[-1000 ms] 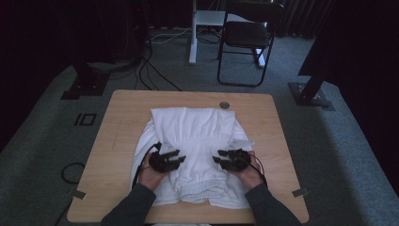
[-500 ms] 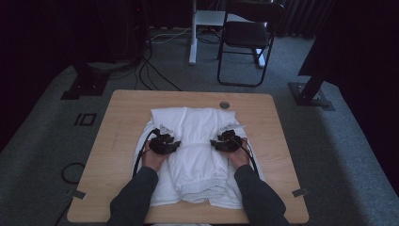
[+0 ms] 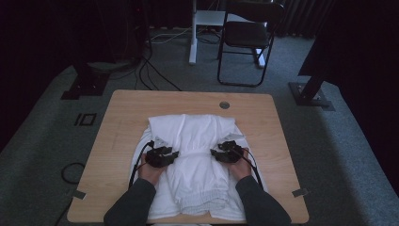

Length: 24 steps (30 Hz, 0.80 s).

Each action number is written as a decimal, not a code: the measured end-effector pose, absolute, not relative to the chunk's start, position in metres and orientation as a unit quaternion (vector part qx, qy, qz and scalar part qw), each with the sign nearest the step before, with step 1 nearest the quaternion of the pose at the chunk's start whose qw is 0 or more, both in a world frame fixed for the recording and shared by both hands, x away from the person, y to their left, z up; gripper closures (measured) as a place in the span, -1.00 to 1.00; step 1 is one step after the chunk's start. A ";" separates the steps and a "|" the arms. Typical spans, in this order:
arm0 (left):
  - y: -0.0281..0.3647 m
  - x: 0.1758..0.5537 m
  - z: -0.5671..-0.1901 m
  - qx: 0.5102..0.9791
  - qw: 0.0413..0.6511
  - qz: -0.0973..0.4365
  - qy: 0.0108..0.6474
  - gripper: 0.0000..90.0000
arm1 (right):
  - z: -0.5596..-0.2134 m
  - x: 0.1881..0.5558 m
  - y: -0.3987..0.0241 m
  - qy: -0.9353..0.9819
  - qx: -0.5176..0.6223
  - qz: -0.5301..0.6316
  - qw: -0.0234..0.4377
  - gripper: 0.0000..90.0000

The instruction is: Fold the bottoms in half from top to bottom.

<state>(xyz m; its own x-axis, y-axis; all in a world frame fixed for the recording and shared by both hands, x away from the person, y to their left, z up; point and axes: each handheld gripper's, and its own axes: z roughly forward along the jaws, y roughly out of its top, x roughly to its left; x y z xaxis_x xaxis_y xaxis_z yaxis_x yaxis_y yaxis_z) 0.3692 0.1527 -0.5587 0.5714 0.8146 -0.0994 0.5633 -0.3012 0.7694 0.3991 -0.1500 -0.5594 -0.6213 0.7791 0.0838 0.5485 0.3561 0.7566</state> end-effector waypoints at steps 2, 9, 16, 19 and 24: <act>0.154 0.360 -0.559 0.792 0.401 0.155 0.435 0.33 | -0.560 0.391 -0.150 0.811 0.407 0.394 0.145 0.14; 0.156 0.339 -0.559 0.798 0.398 0.147 0.427 0.33 | -0.560 0.368 -0.150 0.818 0.399 0.390 0.143 0.14; 0.163 0.342 -0.532 0.801 0.387 0.178 0.420 0.19 | -0.561 0.355 -0.152 0.821 0.390 0.393 0.138 0.14; 0.175 0.360 -0.513 0.775 0.400 0.214 0.439 0.04 | -0.561 0.355 -0.152 0.820 0.392 0.395 0.136 0.14; 0.199 0.420 -0.514 0.750 0.354 0.246 0.501 -0.31 | -0.562 0.355 -0.153 0.818 0.393 0.398 0.135 0.14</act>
<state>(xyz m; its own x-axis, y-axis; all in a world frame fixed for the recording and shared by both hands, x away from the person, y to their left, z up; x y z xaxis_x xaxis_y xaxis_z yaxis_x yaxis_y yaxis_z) 0.4205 0.1992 -0.5144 0.3767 0.9262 0.0147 0.5782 -0.2475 0.7775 0.3549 -0.1527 -0.5615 -0.6549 0.7500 0.0924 0.5353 0.3742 0.7572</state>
